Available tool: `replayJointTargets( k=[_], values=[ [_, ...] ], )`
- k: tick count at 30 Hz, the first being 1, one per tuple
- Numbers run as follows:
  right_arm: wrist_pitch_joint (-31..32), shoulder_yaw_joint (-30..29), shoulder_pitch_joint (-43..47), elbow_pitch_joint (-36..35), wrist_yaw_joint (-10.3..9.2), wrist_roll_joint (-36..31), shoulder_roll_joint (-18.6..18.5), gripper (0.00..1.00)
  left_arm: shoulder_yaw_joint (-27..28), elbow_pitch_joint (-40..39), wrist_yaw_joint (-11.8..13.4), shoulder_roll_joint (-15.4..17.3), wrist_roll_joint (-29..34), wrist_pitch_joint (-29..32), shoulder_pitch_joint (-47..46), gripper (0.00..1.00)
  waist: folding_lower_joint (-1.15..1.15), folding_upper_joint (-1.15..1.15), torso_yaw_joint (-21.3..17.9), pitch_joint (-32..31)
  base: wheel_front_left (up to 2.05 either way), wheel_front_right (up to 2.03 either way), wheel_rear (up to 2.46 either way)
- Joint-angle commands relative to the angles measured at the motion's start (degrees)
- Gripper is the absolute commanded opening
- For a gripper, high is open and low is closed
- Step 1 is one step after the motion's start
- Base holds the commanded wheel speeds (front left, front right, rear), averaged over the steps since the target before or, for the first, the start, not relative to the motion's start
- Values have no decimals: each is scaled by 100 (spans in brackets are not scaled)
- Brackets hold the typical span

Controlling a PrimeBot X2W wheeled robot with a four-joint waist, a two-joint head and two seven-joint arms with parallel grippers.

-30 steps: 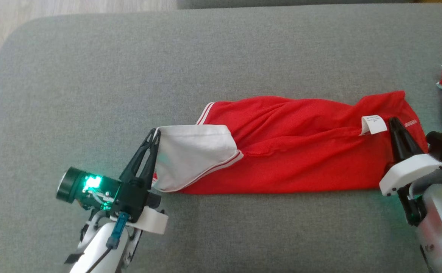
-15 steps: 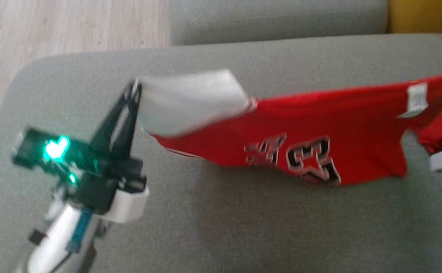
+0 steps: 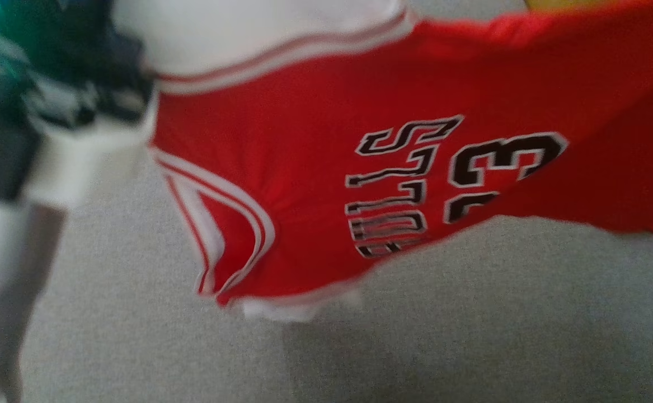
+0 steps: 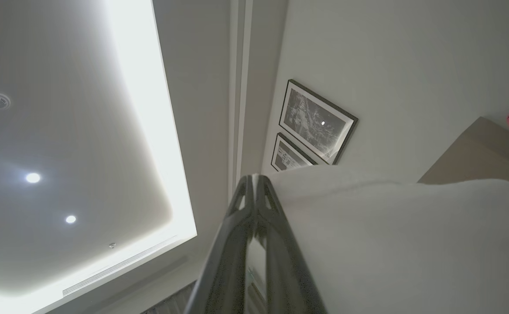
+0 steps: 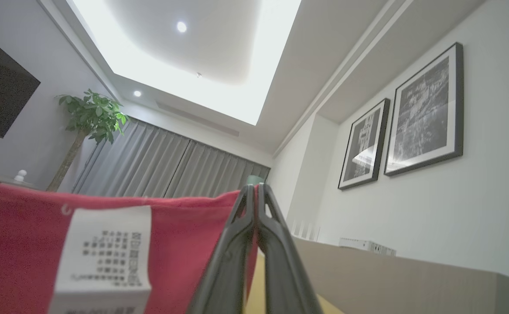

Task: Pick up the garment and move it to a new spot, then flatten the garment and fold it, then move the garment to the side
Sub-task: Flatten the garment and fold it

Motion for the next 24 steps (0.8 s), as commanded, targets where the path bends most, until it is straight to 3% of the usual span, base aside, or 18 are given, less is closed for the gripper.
replayJointTargets(
  k=[1,6,11,18,24],
  values=[
    [92,145,-339,-114,-4,67,-222,0,289,10,-71,209,-92,103,-508,0,1,0,36,49,0,0,0],
    [179,531,-1151,415,-4,198,-337,0,149,774,-405,17,-446,303,-1288,0,1,0,185,351,0,0,0],
    [51,1126,-1918,1218,-4,307,-327,0,-188,1786,-550,-78,-321,203,-1960,0,1,0,396,895,0,0,0],
    [-369,1798,-3379,2548,-4,318,-223,0,-328,3241,-354,-555,-2,-124,-3349,0,1,0,594,1819,0,0,0],
    [-560,1862,-4342,2933,-4,93,-332,0,-189,3114,-344,-752,-73,-133,-4132,0,1,0,656,2348,0,0,0]
  ],
)
